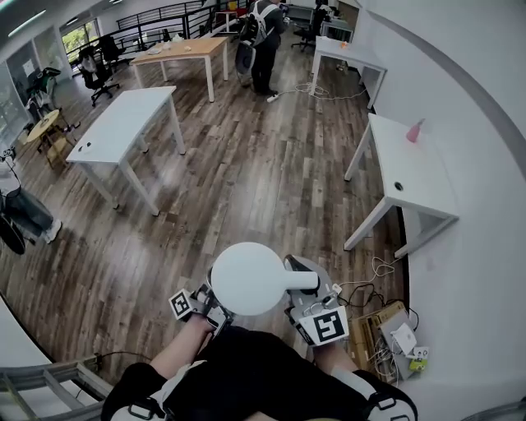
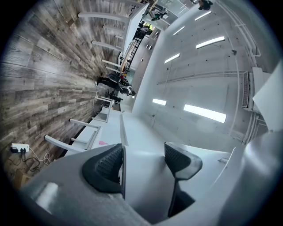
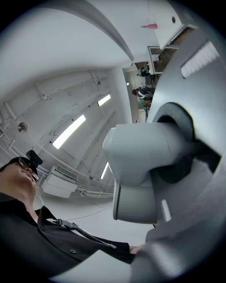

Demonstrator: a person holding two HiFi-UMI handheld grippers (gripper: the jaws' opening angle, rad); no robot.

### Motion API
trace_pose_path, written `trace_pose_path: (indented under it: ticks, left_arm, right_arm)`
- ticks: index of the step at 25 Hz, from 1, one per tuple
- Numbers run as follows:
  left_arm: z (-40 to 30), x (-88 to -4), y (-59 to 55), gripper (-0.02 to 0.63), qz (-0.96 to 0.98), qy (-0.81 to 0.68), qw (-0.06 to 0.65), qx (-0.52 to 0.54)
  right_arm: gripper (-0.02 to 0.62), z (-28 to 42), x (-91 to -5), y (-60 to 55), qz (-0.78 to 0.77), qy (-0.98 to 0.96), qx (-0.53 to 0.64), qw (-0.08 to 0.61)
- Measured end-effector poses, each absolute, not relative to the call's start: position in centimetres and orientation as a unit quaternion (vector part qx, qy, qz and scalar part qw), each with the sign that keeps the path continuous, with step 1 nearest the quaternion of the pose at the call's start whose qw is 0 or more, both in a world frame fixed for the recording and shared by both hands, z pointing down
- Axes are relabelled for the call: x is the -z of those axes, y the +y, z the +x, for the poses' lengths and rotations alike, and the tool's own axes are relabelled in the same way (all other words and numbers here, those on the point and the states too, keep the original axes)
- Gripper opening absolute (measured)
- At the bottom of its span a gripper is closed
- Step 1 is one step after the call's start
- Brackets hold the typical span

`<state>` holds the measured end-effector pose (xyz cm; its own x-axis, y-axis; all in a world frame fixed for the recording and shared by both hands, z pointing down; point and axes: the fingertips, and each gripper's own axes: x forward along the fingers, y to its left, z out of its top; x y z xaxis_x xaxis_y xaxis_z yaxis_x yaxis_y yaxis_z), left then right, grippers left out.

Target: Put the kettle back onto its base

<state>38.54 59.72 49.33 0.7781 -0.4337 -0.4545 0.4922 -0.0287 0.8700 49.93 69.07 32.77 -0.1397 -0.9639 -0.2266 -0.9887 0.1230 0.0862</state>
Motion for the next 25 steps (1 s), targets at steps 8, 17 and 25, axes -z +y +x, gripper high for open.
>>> trace_pose_path:
  ticks: [8,17,25]
  left_arm:
    - [35.6,-49.5,60.4,0.307,0.638,-0.025,0.672,0.375]
    - [31.2,-49.4,56.6,0.307,0.635,-0.043,0.65,0.414]
    - [27.1,-48.4,51.3,0.307,0.631,-0.049,0.637,0.44]
  right_arm:
    - [0.003,48.5,-33.3,68.0,-0.606,0.789,-0.087,0.057]
    - [0.003,44.0,-32.3,63.3,-0.563,0.819,-0.095,0.056]
    - [0.003,40.2,-32.2,57.2,-0.548,0.831,-0.09,0.028]
